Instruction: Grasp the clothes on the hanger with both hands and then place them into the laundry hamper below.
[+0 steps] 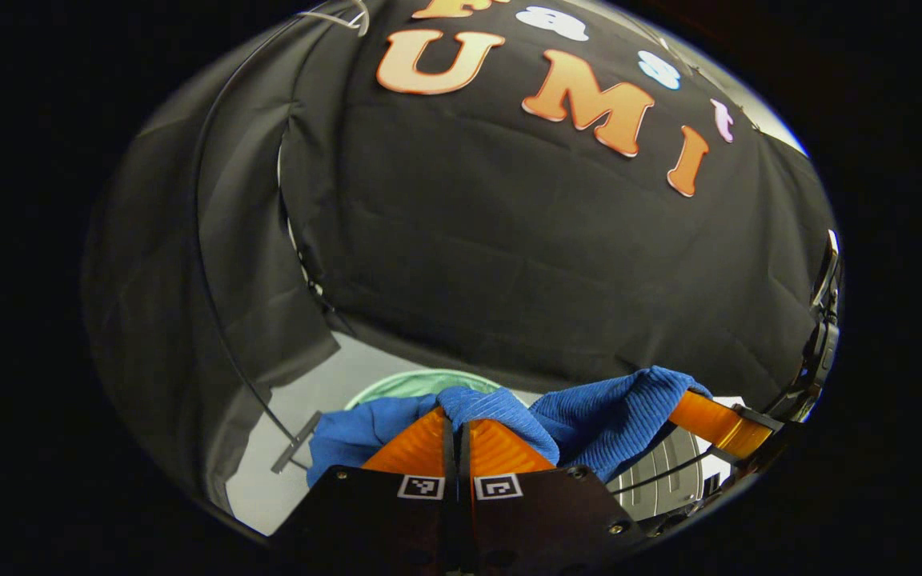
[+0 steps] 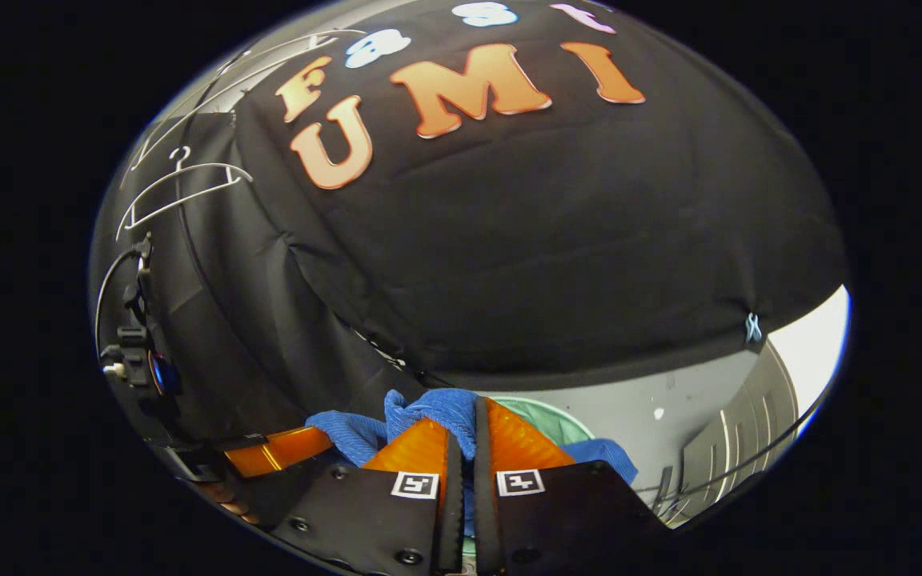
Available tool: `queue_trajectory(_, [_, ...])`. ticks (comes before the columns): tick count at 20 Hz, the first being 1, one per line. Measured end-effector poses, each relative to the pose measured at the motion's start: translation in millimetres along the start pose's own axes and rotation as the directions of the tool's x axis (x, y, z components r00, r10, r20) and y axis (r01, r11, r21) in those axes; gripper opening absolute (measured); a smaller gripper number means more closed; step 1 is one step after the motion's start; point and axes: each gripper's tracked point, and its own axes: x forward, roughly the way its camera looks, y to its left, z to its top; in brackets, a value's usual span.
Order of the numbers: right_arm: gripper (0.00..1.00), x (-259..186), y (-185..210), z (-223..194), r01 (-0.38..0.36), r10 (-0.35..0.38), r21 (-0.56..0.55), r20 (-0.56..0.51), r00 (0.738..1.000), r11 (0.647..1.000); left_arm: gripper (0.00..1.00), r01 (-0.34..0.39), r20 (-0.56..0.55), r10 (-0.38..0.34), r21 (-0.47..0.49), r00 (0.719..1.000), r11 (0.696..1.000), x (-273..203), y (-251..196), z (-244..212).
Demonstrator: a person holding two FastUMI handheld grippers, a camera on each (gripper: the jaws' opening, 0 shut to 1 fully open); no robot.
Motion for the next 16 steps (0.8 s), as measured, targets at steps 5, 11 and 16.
queue_trajectory(5, [0.13,8.9,-36.4,-50.0,0.093,-0.090,0.050,-0.055,0.994,0.994,0.01,-0.036,-0.100,0.035,-0.013,0.994,0.999,21.2,10.1,-57.1])
queue_trajectory(11, [0.13,27.4,-59.7,-104.0,0.148,-0.148,-0.006,-0.152,0.977,0.989,0.01,-0.130,-0.269,0.119,-0.024,0.956,0.991,29.0,33.2,-144.6])
queue_trajectory(16, [0.13,39.7,-77.9,-148.1,0.190,-0.194,-0.041,-0.254,0.948,0.981,0.01,-0.212,-0.377,0.211,0.040,0.902,0.976,29.8,50.1,-172.3])
